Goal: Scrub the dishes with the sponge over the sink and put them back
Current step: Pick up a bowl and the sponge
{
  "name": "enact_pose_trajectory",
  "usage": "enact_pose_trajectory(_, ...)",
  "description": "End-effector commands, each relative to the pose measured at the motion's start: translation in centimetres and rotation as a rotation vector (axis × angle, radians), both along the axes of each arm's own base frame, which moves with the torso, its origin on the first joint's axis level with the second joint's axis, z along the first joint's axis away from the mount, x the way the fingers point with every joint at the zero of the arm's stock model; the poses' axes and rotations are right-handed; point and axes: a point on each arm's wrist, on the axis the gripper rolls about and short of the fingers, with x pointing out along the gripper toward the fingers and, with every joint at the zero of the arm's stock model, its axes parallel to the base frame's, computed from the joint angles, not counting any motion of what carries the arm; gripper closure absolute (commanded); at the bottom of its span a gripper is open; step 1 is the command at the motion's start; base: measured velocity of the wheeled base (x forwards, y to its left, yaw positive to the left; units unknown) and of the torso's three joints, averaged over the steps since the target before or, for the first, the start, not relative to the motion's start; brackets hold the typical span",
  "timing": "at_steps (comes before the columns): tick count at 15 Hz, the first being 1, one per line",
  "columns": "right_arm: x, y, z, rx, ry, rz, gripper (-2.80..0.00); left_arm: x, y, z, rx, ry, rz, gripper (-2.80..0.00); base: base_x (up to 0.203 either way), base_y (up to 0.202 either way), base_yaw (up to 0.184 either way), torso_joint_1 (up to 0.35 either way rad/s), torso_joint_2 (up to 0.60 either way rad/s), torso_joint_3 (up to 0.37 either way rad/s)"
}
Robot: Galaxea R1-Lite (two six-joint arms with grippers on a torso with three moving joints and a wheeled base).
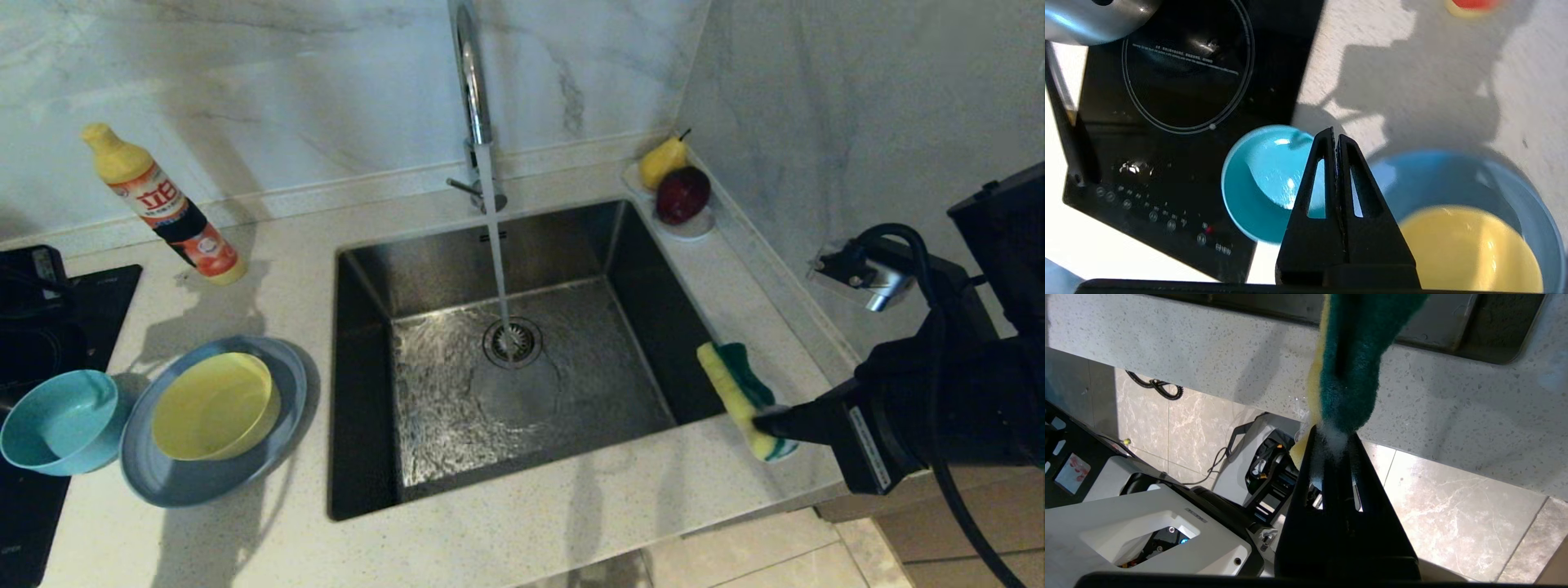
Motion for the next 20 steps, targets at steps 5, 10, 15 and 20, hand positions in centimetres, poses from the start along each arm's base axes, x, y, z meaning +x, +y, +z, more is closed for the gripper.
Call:
enact_pose_trajectory(5, 1.3, 1.1, -0.7, 0.015, -0.017, 0.001, 0.00, 0.1, 5.6, -1.1, -0.116, -0.015, 0.077, 0.00, 0.000, 0.000, 0.000, 0.000, 0.00, 0.000)
enact_pose_trajectory(10, 1.5, 1.2, -0.9, 0.017, -0.011, 0.000, 0.00, -0.1, 7.9, -3.0, -0.187, 0.020, 0.131, -2.80, 0.000, 0.000, 0.000, 0.000, 0.00, 0.000)
enact_pose_trajectory(15, 1.6, 1.3, -1.2, 0.009, -0.005, -0.004, 0.00, -0.5, 10.3, -5.3, -0.269, 0.071, 0.163, -2.80, 0.000, 0.000, 0.000, 0.000, 0.00, 0.000)
enact_pose_trajectory(20, 1.9, 1.5, -1.6, -0.002, 0.006, -0.008, 0.00, -0.6, 11.7, -8.5, -0.355, 0.143, 0.178, -2.80, 0.000, 0.000, 0.000, 0.000, 0.00, 0.000)
